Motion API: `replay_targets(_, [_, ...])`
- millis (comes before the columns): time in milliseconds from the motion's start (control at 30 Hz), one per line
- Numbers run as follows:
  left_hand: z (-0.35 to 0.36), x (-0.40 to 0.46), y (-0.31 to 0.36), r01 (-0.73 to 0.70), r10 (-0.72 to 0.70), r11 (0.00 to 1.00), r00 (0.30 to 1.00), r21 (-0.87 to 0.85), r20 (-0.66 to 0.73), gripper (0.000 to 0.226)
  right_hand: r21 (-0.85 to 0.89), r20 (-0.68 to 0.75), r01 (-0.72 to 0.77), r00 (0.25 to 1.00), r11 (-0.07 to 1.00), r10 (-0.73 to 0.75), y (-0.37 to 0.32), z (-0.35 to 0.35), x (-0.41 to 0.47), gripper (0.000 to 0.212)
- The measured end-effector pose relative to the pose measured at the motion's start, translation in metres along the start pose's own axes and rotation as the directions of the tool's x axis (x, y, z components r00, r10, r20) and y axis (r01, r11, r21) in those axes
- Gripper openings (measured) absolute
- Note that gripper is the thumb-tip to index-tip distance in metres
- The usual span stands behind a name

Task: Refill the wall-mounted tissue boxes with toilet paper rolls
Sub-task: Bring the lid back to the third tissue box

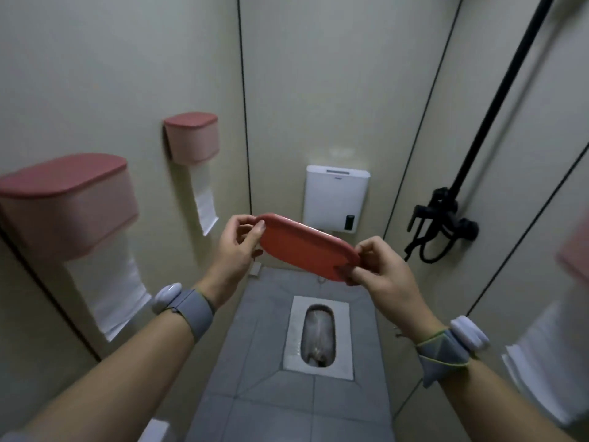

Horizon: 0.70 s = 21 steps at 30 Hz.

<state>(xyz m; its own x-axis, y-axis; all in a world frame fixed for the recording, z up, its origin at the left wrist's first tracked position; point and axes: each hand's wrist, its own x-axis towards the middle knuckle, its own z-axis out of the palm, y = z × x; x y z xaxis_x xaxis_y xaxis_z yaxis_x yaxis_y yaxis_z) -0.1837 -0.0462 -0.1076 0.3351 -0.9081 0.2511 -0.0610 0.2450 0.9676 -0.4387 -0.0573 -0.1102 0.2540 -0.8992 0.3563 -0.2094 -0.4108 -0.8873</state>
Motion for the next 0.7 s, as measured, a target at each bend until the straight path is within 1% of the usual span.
replay_targets(67, [0.022, 0.014, 0.006, -0.061, 0.061, 0.998, 0.998, -0.002, -0.010, 0.005, 0.094, -0.031, -0.015, 0.999, 0.995, 0.018, 0.004, -0.015, 0.011, 0.024])
replay_targets(133, [0.044, 0.028, 0.009, -0.102, 0.102, 0.995, 0.995, -0.011, -0.012, 0.005, 0.128, -0.062, 0.002, 0.998, 0.992, 0.006, 0.010, -0.031, 0.022, 0.022])
replay_targets(233, [0.073, 0.047, 0.010, -0.121, 0.121, 0.993, 0.992, -0.006, -0.034, 0.007, 0.096, -0.108, 0.051, 0.993, 0.994, -0.040, 0.014, -0.049, 0.033, 0.023])
replay_targets(267, [0.083, 0.054, 0.010, -0.120, 0.120, 0.993, 0.992, 0.003, -0.038, 0.007, 0.067, -0.128, 0.052, 0.991, 0.996, -0.043, 0.015, -0.055, 0.036, 0.029])
replay_targets(300, [0.090, 0.061, 0.008, -0.109, 0.109, 0.994, 0.993, 0.005, -0.041, 0.006, 0.026, -0.147, 0.053, 0.988, 0.998, -0.049, 0.015, -0.059, 0.039, 0.038])
replay_targets(367, [0.107, 0.077, 0.007, -0.081, 0.081, 0.997, 0.996, 0.002, -0.030, 0.008, -0.085, -0.160, 0.111, 0.979, 0.990, -0.123, 0.015, -0.069, 0.044, 0.055])
replay_targets(433, [0.115, 0.088, 0.006, -0.039, 0.038, 0.999, 0.999, -0.015, -0.035, 0.008, -0.245, -0.108, 0.195, 0.968, 0.950, -0.226, 0.015, -0.075, 0.047, 0.065])
replay_targets(500, [0.128, 0.105, 0.005, 0.004, -0.005, 0.998, 1.000, -0.065, -0.015, 0.007, -0.388, -0.056, 0.232, 0.960, 0.892, -0.274, 0.016, -0.084, 0.050, 0.069])
replay_targets(567, [0.145, 0.122, 0.005, 0.039, -0.036, 0.993, 0.999, -0.107, 0.028, 0.008, -0.479, -0.026, 0.227, 0.962, 0.848, -0.272, 0.012, -0.094, 0.054, 0.071])
replay_targets(633, [0.163, 0.134, 0.005, 0.080, -0.068, 0.987, 0.993, -0.137, 0.091, 0.009, -0.556, -0.007, 0.201, 0.969, 0.806, -0.246, 0.008, -0.102, 0.055, 0.075])
replay_targets(700, [0.184, 0.145, 0.011, 0.140, -0.108, 0.975, 0.978, -0.174, 0.179, 0.017, -0.627, -0.011, 0.185, 0.969, 0.757, -0.246, -0.001, -0.113, 0.054, 0.077])
